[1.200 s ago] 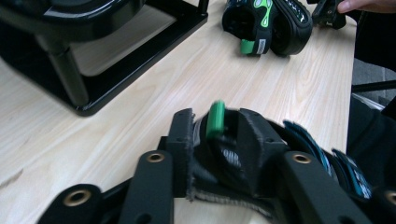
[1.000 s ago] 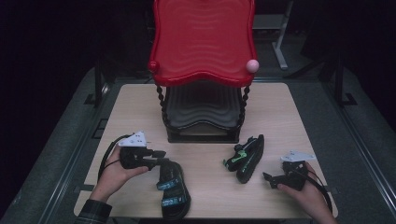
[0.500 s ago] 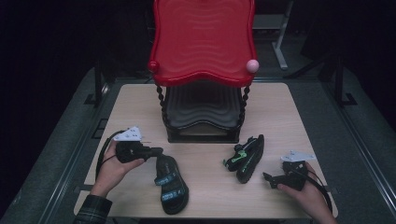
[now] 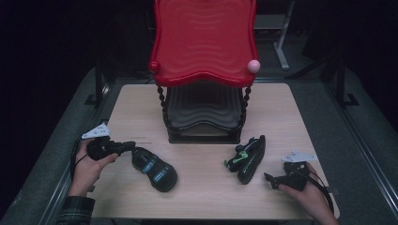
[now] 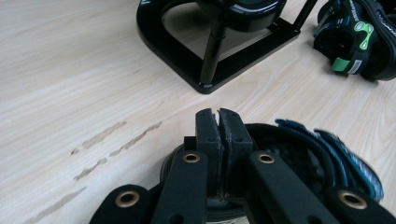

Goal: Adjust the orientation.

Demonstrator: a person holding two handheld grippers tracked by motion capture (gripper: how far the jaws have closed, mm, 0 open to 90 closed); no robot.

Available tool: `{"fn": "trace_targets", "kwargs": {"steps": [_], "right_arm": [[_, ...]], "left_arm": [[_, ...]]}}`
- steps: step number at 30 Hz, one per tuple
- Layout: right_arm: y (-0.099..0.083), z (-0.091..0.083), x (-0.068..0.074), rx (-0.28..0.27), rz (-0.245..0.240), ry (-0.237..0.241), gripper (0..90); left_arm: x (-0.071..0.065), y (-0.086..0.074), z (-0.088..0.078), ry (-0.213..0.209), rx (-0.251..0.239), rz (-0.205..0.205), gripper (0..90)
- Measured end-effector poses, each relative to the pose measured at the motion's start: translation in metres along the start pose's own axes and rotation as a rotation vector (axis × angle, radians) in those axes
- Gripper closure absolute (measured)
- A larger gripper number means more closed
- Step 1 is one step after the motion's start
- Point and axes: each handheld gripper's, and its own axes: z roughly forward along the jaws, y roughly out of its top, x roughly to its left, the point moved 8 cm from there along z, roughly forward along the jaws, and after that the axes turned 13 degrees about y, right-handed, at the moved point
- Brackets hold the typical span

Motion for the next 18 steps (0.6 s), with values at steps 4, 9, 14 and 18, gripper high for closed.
{"fn": "trace_targets", "kwargs": {"steps": [4, 9, 14, 18], "right_arm": [[0.0, 0.0, 0.0, 0.0, -0.001, 0.0, 0.0], [0.0, 0.0, 0.0, 0.0, -0.001, 0.0, 0.0], [0.0, 0.0, 0.001, 0.002, -0.004, 0.003, 0.0], [-0.001, 0.0, 0.001, 0.002, -0.005, 0.003, 0.0]], "left_arm": [[0.003, 0.001, -0.001, 0.001, -0.019, -0.009, 83.1], [0.016, 0.008, -0.01, 0.017, -0.077, -0.057, 85.8], [0.03, -0.001, 0.007, 0.043, -0.023, -0.069, 90.0], [0.029, -0.002, 0.023, 0.045, -0.011, -0.063, 90.0]]}}
